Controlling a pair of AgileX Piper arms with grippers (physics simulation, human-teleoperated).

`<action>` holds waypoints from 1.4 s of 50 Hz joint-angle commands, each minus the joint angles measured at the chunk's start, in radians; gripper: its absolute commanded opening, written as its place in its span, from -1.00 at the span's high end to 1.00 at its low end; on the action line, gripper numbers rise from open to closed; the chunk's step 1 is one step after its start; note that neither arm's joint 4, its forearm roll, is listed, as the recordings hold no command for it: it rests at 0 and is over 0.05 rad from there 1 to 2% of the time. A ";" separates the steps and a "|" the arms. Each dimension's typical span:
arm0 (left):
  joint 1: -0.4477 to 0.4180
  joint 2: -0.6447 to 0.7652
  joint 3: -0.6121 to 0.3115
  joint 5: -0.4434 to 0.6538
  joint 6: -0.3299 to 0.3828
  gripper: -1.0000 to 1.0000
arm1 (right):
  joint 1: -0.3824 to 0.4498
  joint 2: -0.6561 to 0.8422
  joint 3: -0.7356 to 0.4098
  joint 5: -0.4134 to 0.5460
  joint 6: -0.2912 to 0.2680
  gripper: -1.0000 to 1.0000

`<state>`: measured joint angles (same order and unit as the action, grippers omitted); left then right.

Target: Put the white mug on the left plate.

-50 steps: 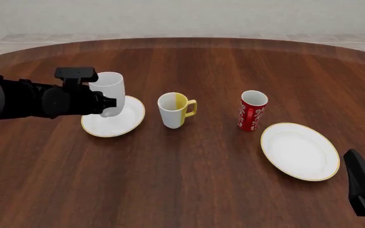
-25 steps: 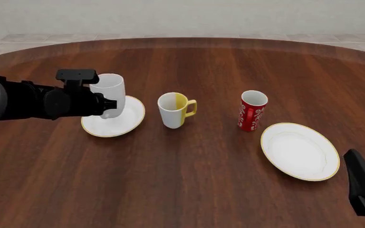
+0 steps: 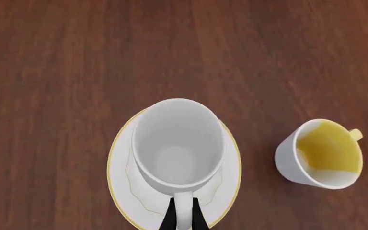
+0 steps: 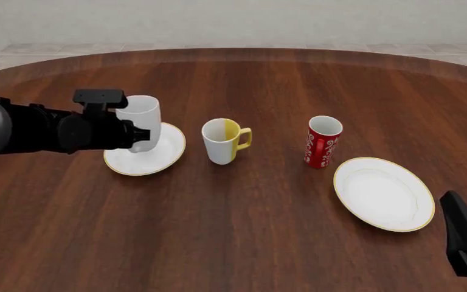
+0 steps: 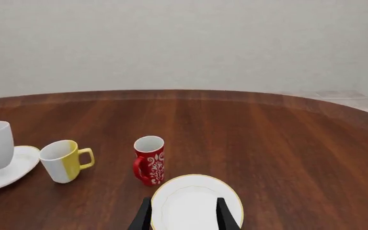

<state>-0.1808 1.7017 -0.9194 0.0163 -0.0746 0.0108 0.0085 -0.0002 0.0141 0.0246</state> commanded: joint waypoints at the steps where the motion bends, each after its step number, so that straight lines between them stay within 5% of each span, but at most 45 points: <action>1: 0.003 0.007 -0.004 -0.004 0.016 1.00 | -0.001 -0.004 0.000 0.004 0.001 -1.00; 70: -0.002 0.033 0.029 -0.042 0.010 1.00 | -0.003 -0.008 0.000 0.003 0.006 -1.00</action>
<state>-0.1810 1.7343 -0.8894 -0.0221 -0.0702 0.0081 0.0012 -0.0003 0.0171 0.0300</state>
